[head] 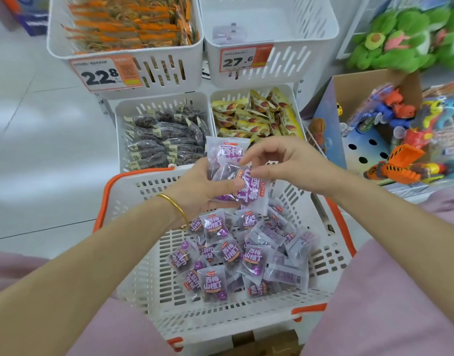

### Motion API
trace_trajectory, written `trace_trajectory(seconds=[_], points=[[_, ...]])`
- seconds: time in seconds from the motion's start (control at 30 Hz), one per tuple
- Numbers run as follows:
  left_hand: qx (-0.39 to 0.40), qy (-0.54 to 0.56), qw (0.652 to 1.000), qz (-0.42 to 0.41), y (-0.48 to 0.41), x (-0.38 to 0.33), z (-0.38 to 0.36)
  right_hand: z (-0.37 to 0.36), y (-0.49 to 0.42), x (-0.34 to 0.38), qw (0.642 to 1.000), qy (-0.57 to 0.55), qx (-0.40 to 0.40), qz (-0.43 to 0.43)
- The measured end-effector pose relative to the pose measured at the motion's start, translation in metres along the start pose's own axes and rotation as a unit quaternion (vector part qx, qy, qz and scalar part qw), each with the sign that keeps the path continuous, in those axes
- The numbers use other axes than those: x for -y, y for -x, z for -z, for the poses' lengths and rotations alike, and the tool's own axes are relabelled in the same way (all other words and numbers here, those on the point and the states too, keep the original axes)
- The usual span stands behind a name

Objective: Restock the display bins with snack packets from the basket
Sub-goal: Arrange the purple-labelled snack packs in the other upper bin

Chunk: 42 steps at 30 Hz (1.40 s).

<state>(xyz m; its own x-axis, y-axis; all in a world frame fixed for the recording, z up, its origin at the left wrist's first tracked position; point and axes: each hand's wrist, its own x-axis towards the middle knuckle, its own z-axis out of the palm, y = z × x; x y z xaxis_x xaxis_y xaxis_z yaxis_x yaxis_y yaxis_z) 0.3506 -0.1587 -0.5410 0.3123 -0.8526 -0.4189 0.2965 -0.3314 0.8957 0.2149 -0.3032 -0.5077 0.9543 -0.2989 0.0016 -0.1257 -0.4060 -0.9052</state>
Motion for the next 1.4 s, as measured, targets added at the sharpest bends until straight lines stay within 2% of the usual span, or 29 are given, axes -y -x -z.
trace_trajectory(seconds=[0.07, 0.13, 0.23, 0.33, 0.4, 0.53, 0.67, 0.8, 0.93, 1.0, 1.07, 1.13, 1.2, 1.3, 1.37, 1.4], points=[[-0.049, 0.008, 0.999, -0.021, -0.005, 0.001, 0.005, -0.005, -0.004, -0.004, 0.999, -0.003, -0.050, -0.016], [-0.094, -0.026, 0.994, -0.042, -0.007, 0.000, 0.010, -0.011, -0.007, -0.007, 0.991, -0.041, -0.096, -0.084], [-0.117, -0.067, 0.989, -0.063, -0.015, 0.004, 0.019, -0.023, -0.007, -0.011, 0.971, -0.146, -0.047, -0.185], [-0.099, -0.085, 0.990, -0.062, -0.014, 0.002, 0.015, -0.027, -0.008, -0.014, 0.955, -0.206, -0.076, -0.198], [-0.095, -0.070, 0.992, -0.047, -0.015, 0.003, 0.015, -0.017, -0.010, -0.016, 0.963, -0.154, -0.102, -0.195], [-0.079, -0.028, 0.996, 0.012, -0.015, -0.007, 0.009, 0.001, -0.011, -0.005, 0.987, -0.044, -0.073, -0.139], [0.010, -0.132, 0.991, -0.004, -0.006, -0.011, 0.000, 0.000, -0.013, 0.005, 0.994, 0.036, -0.089, -0.057], [0.005, -0.178, 0.983, -0.037, -0.007, -0.010, 0.002, 0.001, -0.019, 0.001, 0.990, 0.101, -0.098, -0.016], [0.018, -0.183, 0.982, -0.032, -0.013, -0.011, 0.006, 0.000, -0.022, -0.005, 0.995, 0.056, -0.084, -0.026], [0.025, -0.181, 0.983, -0.035, -0.017, -0.019, 0.008, 0.007, -0.023, -0.002, 0.994, -0.048, -0.048, -0.085], [0.018, -0.202, 0.978, -0.050, -0.022, -0.036, 0.010, 0.023, -0.029, 0.004, 0.975, -0.177, 0.019, -0.133], [0.009, -0.253, 0.964, -0.079, -0.031, -0.063, 0.012, 0.041, -0.039, 0.016, 0.973, -0.201, 0.053, -0.102], [0.000, -0.306, 0.943, -0.127, -0.041, -0.097, 0.011, 0.064, -0.059, 0.029, 0.980, -0.192, 0.021, -0.056], [-0.035, -0.346, 0.908, -0.235, -0.060, -0.152, 0.001, 0.104, -0.101, 0.048, 0.988, -0.129, -0.090, -0.001], [-0.121, -0.388, 0.864, -0.298, -0.080, -0.182, 0.006, 0.132, -0.131, 0.060, 0.983, -0.056, -0.173, 0.035], [-0.173, -0.424, 0.830, -0.318, -0.091, -0.193, 0.013, 0.144, -0.146, 0.064, 0.976, -0.017, -0.211, 0.054]])
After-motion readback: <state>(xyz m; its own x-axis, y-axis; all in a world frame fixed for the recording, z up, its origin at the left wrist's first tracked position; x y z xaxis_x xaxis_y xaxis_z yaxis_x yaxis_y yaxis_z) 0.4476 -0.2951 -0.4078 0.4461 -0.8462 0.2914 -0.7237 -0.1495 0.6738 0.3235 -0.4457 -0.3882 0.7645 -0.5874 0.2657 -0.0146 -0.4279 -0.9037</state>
